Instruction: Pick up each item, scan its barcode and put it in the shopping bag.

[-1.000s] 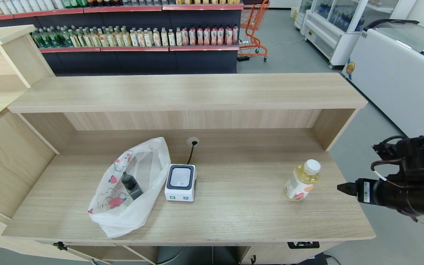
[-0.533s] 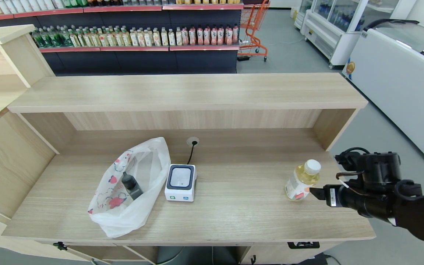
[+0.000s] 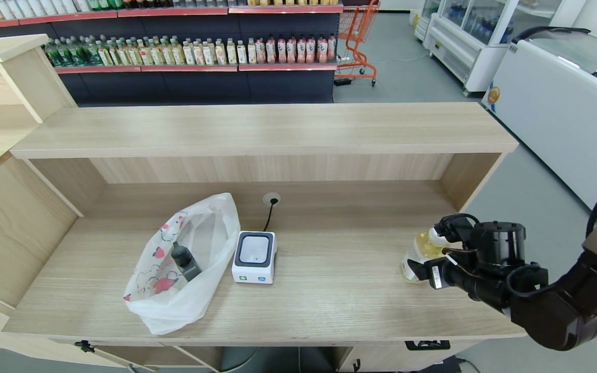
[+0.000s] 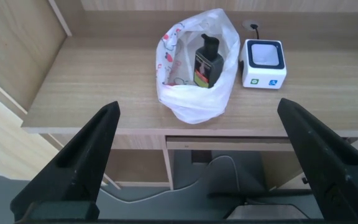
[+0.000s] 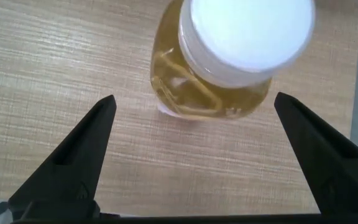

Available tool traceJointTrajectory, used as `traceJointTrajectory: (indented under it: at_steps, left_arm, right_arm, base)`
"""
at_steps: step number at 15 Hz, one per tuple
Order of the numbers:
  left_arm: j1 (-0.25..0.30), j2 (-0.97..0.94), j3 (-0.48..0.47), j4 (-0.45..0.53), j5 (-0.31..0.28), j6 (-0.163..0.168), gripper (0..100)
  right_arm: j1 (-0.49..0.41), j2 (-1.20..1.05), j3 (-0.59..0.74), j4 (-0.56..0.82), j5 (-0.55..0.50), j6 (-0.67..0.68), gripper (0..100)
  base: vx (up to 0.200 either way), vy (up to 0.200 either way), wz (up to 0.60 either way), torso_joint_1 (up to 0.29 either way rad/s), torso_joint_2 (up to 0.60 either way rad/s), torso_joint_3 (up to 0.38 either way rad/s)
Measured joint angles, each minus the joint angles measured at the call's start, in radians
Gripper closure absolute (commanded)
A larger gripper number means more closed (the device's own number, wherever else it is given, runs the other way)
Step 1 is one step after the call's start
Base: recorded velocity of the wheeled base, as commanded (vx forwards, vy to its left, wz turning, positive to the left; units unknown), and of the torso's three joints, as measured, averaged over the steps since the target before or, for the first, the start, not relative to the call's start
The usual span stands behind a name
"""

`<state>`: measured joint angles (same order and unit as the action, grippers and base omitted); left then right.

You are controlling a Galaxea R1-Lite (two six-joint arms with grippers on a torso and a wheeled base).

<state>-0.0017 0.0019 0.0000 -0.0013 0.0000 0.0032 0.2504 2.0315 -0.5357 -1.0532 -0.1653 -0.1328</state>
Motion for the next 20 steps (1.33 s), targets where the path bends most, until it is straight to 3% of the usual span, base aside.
traceJointTrajectory:
  at_steps: [10, 15, 16, 20]
  left_arm:
    - [0.0, 0.0, 0.0, 0.0, 0.0, 0.0, 0]
    - [0.0, 0.0, 0.0, 0.0, 0.0, 0.0, 0]
    - [0.0, 0.0, 0.0, 0.0, 0.0, 0.0, 0]
    - [0.0, 0.0, 0.0, 0.0, 0.0, 0.0, 0]
  right_arm:
    - [0.029, 0.172, -0.038, -0.233, 0.043, -0.003, 0]
    - [0.03, 0.228, -0.119, -0.255, 0.046, -0.003, 0]
    - [0.029, 0.235, -0.137, -0.254, 0.046, -0.003, 100]
    - [0.027, 0.273, -0.202, -0.254, 0.068, -0.006, 100]
  base:
    - [0.0, 0.0, 0.0, 0.0, 0.0, 0.0]
    - [0.0, 0.0, 0.0, 0.0, 0.0, 0.0]
    - [0.0, 0.0, 0.0, 0.0, 0.0, 0.0]
    - [0.0, 0.0, 0.0, 0.0, 0.0, 0.0]
